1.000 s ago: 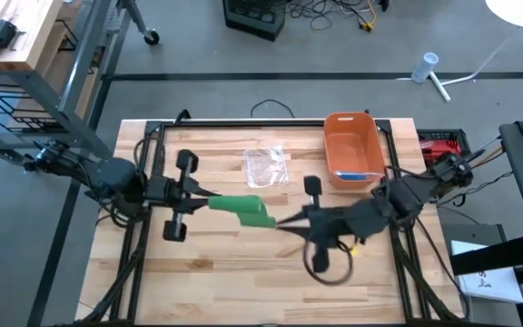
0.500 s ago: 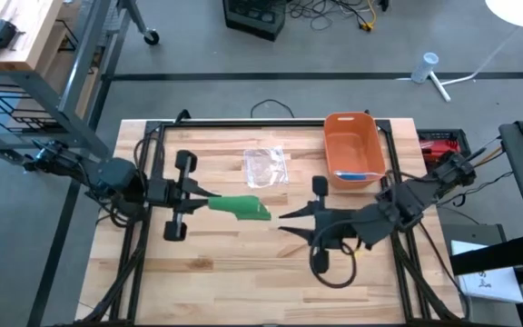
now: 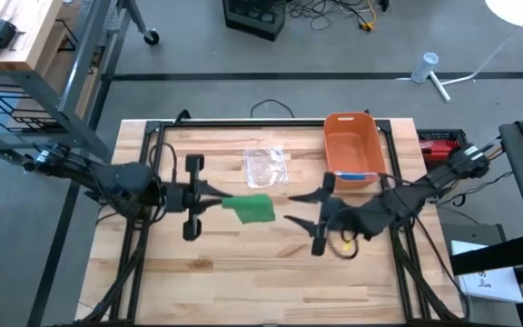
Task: Roll bandage
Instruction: Roll the green bandage
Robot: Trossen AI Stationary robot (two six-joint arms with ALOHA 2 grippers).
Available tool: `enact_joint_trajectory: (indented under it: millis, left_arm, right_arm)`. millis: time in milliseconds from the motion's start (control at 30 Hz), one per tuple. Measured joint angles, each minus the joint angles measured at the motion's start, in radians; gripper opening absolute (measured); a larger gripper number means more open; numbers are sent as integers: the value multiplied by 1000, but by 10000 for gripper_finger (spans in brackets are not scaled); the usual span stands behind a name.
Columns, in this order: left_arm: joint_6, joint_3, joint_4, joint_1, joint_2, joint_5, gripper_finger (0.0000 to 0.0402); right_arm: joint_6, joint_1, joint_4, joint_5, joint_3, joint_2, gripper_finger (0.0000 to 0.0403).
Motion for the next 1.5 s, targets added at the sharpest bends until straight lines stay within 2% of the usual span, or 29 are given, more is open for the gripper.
enact_joint_trajectory:
  millis: [67,133,300,400,567,667,800,867,967,1133,1500]
  left_arm:
    - [11,-28,45,41,-9,0,1]
    - [33,-67,98,97,-9,1,1]
    - [48,-199,310,268,12,99,0]
    - [56,-267,462,356,23,142,0]
    - [164,-327,578,470,53,283,0]
    - [229,-332,633,495,88,298,2]
    - [353,-304,627,496,147,299,2]
    - [428,-286,629,492,177,301,3]
    - [505,-268,621,491,211,301,3]
    - [529,-229,625,491,233,301,3]
    - [599,-208,618,491,273,299,4]
  right_arm:
    - [7,-26,107,-9,-100,-48,202]
    - [19,-82,234,-63,-200,-84,208]
    - [162,-313,381,-396,-376,-153,211]
    - [184,-440,381,-531,-412,-194,217]
    - [174,-564,366,-650,-415,-251,234]
    - [178,-618,364,-723,-415,-267,242]
    - [199,-641,359,-831,-402,-268,239]
    - [179,-642,341,-861,-375,-268,234]
    - [123,-643,184,-872,-303,-271,228]
    - [68,-643,-42,-842,-191,-273,231]
    - [-37,-638,-157,-817,-116,-251,226]
